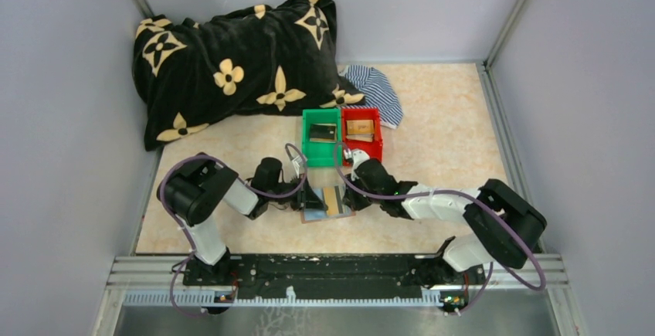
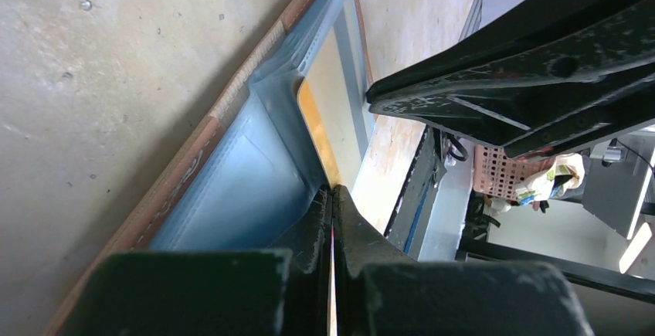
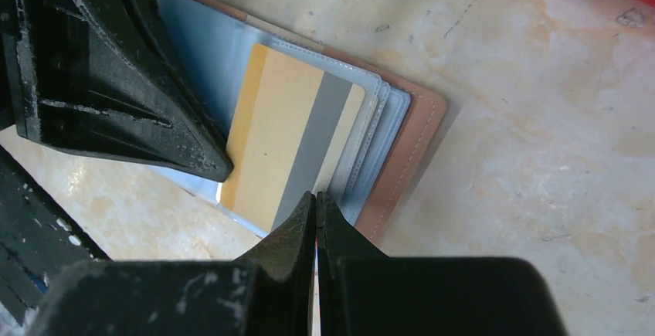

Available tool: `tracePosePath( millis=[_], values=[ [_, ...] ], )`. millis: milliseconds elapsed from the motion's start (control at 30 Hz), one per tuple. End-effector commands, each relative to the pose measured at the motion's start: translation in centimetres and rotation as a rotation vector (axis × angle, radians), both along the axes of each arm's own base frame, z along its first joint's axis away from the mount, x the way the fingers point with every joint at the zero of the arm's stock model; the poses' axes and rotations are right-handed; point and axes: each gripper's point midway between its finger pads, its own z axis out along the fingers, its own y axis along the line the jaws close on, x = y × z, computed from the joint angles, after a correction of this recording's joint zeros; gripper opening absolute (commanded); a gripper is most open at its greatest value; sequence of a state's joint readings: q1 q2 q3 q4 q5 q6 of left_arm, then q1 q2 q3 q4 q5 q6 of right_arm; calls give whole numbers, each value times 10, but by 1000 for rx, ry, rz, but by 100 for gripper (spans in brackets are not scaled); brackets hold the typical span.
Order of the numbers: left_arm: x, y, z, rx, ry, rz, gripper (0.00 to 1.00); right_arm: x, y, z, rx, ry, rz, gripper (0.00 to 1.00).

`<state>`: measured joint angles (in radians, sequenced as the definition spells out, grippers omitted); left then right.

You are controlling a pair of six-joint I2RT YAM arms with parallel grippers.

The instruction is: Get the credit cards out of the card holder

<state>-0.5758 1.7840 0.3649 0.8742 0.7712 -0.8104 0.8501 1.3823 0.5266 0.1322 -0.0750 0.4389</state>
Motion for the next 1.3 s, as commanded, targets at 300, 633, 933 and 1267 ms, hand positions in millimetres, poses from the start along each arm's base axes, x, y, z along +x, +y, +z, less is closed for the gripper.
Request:
tracePosePath(
  millis=[300, 633, 933, 1267],
  values=[
    [0, 15, -5, 27, -3, 40, 0, 1, 3, -17, 8, -1, -9, 0],
    [2, 24, -4, 67, -18, 64, 0, -1, 5, -33, 3, 28, -15, 0],
    [-7, 36, -8, 56, 10, 92, 0, 1, 2, -40, 3, 49, -35, 0],
    [-20, 48, -3, 70, 14, 125, 0, 4, 4, -45, 1, 63, -31, 0]
  ],
)
